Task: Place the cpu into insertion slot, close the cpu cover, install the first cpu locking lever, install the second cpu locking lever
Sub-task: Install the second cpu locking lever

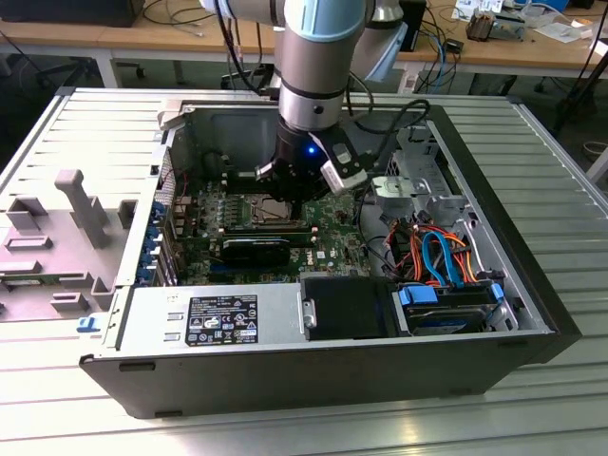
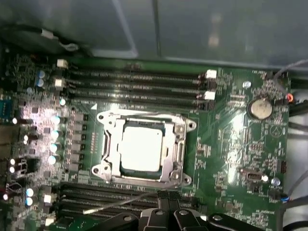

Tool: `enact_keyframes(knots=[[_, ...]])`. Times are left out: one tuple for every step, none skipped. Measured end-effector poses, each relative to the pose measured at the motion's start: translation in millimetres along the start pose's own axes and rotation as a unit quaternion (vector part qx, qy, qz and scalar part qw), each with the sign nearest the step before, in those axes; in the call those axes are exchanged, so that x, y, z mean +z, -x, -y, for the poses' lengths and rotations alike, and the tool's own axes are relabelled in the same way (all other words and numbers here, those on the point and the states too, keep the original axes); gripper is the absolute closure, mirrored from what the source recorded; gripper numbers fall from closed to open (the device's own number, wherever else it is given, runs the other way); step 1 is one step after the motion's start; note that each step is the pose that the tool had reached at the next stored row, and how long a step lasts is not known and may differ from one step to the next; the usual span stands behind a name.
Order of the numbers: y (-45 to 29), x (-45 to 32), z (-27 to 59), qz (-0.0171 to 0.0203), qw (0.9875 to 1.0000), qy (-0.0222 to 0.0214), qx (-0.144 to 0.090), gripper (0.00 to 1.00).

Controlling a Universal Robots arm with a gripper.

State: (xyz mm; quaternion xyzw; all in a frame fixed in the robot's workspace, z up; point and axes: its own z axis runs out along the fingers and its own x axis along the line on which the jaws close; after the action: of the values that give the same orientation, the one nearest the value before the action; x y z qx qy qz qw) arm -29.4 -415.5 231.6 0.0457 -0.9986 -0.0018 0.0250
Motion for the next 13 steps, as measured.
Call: enact_keyframes(knots=[[0.3, 4.0, 0.1, -0.0001, 1.0000, -0.0002, 0.000, 0.89], [0.4, 6.5, 0.1, -0.0001, 1.0000, -0.0001, 0.000, 0.89], [0.5, 8.2, 0.2, -0.0001, 1.0000, -0.0001, 0.000, 0.89], [0.7, 10.8, 0.2, -0.0001, 1.0000, -0.0001, 0.000, 0.89], [0.8, 13.6, 0.2, -0.0001, 1.0000, -0.0001, 0.000, 0.89], [0.9, 15.1, 0.2, 0.0000, 1.0000, -0.0001, 0.000, 0.89], [0.6, 16.6, 0.3, -0.0001, 1.0000, 0.0002, 0.000, 0.89], [-1.8, 17.2, 0.4, 0.0001, 1.0000, 0.0013, 0.000, 0.89], [-4.2, 17.6, 0.2, 0.0006, 1.0000, 0.0028, 0.000, 0.89], [-7.6, 17.8, 0.2, 0.0012, 1.0000, 0.0044, 0.000, 0.89], [-12.5, 18.3, 0.4, 0.0023, 1.0000, 0.0063, 0.000, 0.89], [-17.6, 18.6, 0.7, 0.0035, 1.0000, 0.0078, 0.000, 0.89], [-21.4, 19.0, 1.6, 0.0043, 0.9999, 0.0095, -0.001, 0.89]])
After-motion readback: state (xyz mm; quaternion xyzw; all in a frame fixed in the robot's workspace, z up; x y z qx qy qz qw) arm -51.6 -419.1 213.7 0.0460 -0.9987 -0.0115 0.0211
